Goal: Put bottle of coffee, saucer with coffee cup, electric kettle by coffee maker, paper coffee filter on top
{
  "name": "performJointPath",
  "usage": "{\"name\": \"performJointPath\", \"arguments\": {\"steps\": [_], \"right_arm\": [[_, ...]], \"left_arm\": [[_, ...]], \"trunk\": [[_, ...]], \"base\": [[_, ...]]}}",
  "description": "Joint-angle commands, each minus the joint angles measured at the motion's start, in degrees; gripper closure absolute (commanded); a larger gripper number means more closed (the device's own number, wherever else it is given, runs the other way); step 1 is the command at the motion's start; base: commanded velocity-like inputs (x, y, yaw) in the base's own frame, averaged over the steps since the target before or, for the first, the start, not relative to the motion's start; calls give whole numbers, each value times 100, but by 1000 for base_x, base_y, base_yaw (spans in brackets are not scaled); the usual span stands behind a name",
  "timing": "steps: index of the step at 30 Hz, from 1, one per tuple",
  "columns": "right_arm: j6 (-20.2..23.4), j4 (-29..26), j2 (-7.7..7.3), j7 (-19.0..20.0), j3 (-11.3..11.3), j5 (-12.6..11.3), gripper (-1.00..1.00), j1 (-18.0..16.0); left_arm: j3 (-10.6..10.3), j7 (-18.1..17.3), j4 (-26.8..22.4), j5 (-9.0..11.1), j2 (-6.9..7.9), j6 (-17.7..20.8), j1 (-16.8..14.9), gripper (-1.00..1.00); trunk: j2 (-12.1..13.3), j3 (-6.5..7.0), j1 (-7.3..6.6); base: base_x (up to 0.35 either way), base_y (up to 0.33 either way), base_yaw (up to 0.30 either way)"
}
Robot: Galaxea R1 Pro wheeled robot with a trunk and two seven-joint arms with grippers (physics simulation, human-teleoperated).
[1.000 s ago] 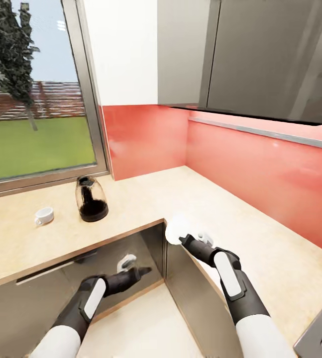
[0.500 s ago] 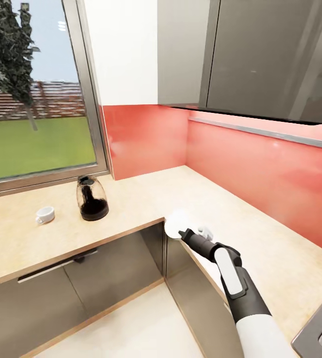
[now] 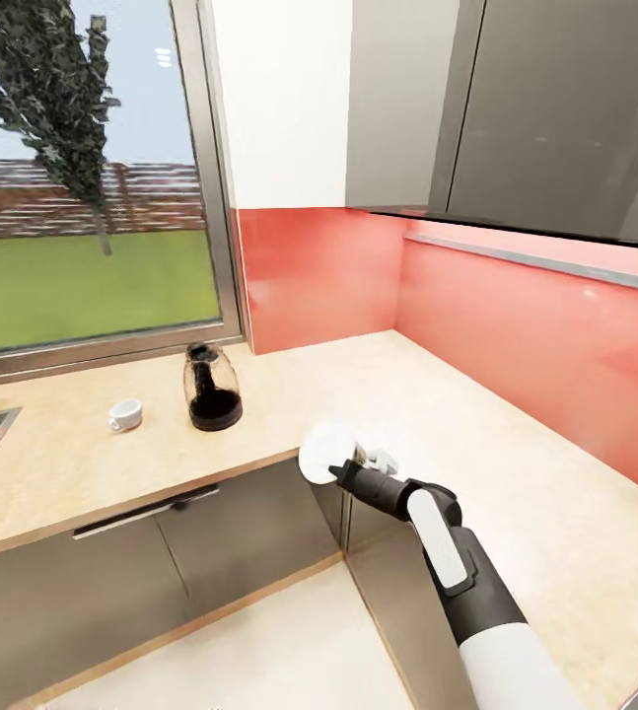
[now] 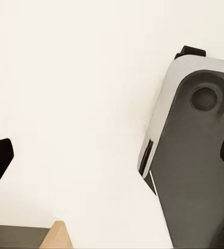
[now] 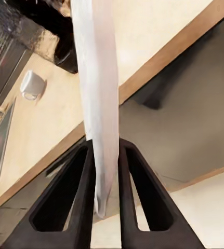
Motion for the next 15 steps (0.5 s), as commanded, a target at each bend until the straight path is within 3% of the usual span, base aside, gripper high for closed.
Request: {"name": "performJointPath", "arguments": {"steps": [1, 5, 9, 15], "right_arm": [[30, 2, 1, 60, 88, 4, 100, -5], [35, 16, 4, 60, 339, 2, 100, -5], [37, 51, 31, 60, 421, 10, 100, -5], [28, 619, 20, 60, 1586, 25, 100, 39]], "left_arm": [[3, 31, -14, 58, -4, 25, 0, -100], [-16, 53, -16, 58, -5, 12, 2, -100], [-34, 58, -14, 52, 42, 6, 3, -100], [-49, 59, 183, -156, 100, -454, 23, -100]], "trunk": [[-12, -12, 3], [-12, -12, 3], [-12, -15, 3], [-12, -27, 3]], "base": [[0, 0, 274], [0, 0, 274], [0, 0, 274], [0, 0, 274]]}}
